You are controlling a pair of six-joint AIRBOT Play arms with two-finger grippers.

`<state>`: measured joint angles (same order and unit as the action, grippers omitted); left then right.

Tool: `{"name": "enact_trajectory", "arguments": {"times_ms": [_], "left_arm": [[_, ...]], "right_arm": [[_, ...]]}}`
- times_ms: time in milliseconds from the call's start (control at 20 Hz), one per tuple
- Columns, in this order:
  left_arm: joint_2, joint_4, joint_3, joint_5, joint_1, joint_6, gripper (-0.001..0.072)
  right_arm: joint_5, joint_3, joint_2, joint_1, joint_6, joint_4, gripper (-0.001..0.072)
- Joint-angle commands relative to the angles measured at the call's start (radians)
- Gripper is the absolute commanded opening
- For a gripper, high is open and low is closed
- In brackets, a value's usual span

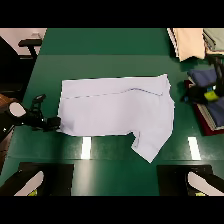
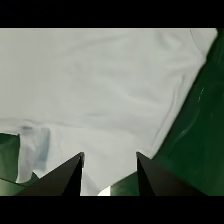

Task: Fold the shirts.

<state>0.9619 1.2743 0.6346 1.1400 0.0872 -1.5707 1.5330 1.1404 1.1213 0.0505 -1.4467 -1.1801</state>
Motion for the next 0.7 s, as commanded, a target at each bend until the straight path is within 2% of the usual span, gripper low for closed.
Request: {"name": "enact_trajectory", "arguments": {"times_ms": [0, 50, 150, 300, 350, 550, 600, 650], "left_arm": [[-0.001, -0.008, 0.069, 0.013, 0.000, 0.000, 0.0030], [-0.001, -0.021, 0.074, 0.009, 0.000, 0.000, 0.0029], [-0.001, -0.042, 0.074, -0.004, 0.000, 0.000, 0.0029], [-0.001, -0.050, 0.074, -0.005, 0.000, 0.000, 0.0029], [-0.001, -0.052, 0.074, -0.005, 0.000, 0.000, 0.0030], [-0.001, -0.052, 0.074, -0.003, 0.000, 0.000, 0.0030], [-0.001, -0.051, 0.074, -0.003, 0.000, 0.001, 0.0030], [-0.001, -0.051, 0.074, -0.002, 0.001, 0.008, 0.0029]], "right_arm": [[-0.032, -0.298, -0.076, 0.146, 0.000, 0.000, 0.0438], [-0.047, -0.394, -0.091, 0.190, 0.000, 0.002, 0.0526], [-0.076, -0.543, -0.100, 0.227, 0.001, 0.011, 0.0519], [-0.160, -0.668, -0.099, 0.168, 0.001, 0.053, 0.0497], [-0.198, -0.687, -0.099, 0.129, 0.006, 0.094, 0.0434], [-0.346, -0.669, -0.099, -0.047, 0.007, 0.149, 0.0420], [-0.365, -0.655, -0.099, -0.075, 0.007, 0.148, 0.0291], [-0.370, -0.635, -0.099, -0.095, 0.007, 0.135, 0.0128]]}}
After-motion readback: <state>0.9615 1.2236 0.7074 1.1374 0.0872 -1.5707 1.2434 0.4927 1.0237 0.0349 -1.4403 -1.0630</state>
